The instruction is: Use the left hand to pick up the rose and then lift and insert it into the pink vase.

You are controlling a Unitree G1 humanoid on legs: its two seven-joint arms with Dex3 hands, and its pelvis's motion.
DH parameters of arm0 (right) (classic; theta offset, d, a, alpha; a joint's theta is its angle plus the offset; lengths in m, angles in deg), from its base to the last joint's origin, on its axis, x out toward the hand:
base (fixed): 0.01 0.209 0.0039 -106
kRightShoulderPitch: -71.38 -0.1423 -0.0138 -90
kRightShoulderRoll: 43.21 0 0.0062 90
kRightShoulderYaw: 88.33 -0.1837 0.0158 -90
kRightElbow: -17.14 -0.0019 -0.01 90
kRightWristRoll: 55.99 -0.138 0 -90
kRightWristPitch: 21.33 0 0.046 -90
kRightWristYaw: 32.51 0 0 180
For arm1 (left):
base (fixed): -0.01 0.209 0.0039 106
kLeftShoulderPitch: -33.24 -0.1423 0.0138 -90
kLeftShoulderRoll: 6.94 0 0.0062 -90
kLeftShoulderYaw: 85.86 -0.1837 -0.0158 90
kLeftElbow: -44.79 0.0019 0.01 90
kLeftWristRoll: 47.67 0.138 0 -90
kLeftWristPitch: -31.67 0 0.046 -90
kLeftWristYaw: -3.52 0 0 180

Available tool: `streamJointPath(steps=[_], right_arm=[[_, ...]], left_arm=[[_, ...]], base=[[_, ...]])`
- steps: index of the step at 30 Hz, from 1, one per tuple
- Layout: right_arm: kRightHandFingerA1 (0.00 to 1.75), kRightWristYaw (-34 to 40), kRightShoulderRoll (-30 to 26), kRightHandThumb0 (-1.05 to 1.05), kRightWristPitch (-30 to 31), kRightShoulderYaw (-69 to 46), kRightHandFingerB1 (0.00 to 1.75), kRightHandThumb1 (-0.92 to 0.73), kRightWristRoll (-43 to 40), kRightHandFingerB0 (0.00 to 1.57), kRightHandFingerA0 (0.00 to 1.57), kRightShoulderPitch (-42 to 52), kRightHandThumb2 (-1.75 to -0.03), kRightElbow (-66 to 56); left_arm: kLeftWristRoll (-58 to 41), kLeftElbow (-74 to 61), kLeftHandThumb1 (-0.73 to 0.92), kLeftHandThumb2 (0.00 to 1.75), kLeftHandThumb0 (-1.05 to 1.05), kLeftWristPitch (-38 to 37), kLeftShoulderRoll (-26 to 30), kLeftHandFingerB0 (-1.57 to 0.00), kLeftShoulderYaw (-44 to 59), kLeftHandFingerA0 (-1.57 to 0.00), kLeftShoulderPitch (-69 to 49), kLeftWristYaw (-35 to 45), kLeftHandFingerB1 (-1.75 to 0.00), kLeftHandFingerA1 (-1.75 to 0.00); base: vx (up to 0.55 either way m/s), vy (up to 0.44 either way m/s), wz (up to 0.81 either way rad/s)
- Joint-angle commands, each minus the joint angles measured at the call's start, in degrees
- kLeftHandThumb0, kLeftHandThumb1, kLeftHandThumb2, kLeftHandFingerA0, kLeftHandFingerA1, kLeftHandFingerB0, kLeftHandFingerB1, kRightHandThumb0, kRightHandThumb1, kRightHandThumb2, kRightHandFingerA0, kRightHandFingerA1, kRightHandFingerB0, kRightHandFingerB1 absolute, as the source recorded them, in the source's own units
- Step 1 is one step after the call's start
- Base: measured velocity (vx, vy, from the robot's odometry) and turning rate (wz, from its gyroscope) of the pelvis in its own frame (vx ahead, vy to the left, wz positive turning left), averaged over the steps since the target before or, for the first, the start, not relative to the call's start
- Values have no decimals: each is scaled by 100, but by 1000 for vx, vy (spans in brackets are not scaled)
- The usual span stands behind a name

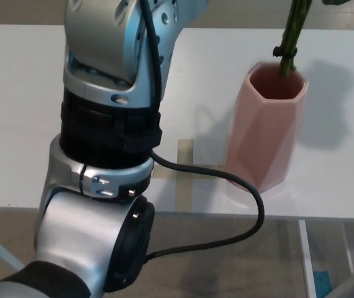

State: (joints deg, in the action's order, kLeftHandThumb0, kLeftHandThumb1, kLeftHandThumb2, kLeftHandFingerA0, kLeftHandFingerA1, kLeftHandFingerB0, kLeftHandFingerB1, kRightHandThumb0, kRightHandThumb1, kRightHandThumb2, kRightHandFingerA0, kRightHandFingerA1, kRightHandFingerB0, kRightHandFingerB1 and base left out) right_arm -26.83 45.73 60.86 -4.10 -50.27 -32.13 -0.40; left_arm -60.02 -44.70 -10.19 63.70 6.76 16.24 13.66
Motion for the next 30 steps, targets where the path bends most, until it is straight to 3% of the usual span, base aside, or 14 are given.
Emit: streamJointPath(steps=[1,3,4,30], right_arm=[[65,-9,-28,-30,20,-13,58,-40,-25,52,63,50,-81,33],[64,-1,-27,-31,19,12,58,-40,-2,52,64,43,-81,24],[49,-11,-30,-27,43,16,45,-56,-2,63,69,33,-55,26],[49,-33,-28,-28,118,-24,45,-56,-55,63,69,-104,-56,-17]], left_arm=[[-53,-108,83,69,-19,124,-2,-79,-78,-90,-153,-91,-83,-153],[-39,-184,83,69,-19,171,-42,-79,-148,-90,-251,-129,-83,-152],[-31,-184,83,70,-18,203,-69,-79,-168,-89,-261,-173,-84,-151],[145,311,82,68,-17,-259,18,-84,-451,-91,-311,-231,-83,-146]], base=[[0,0,0],[0,0,0],[0,0,0],[0,0,0]])
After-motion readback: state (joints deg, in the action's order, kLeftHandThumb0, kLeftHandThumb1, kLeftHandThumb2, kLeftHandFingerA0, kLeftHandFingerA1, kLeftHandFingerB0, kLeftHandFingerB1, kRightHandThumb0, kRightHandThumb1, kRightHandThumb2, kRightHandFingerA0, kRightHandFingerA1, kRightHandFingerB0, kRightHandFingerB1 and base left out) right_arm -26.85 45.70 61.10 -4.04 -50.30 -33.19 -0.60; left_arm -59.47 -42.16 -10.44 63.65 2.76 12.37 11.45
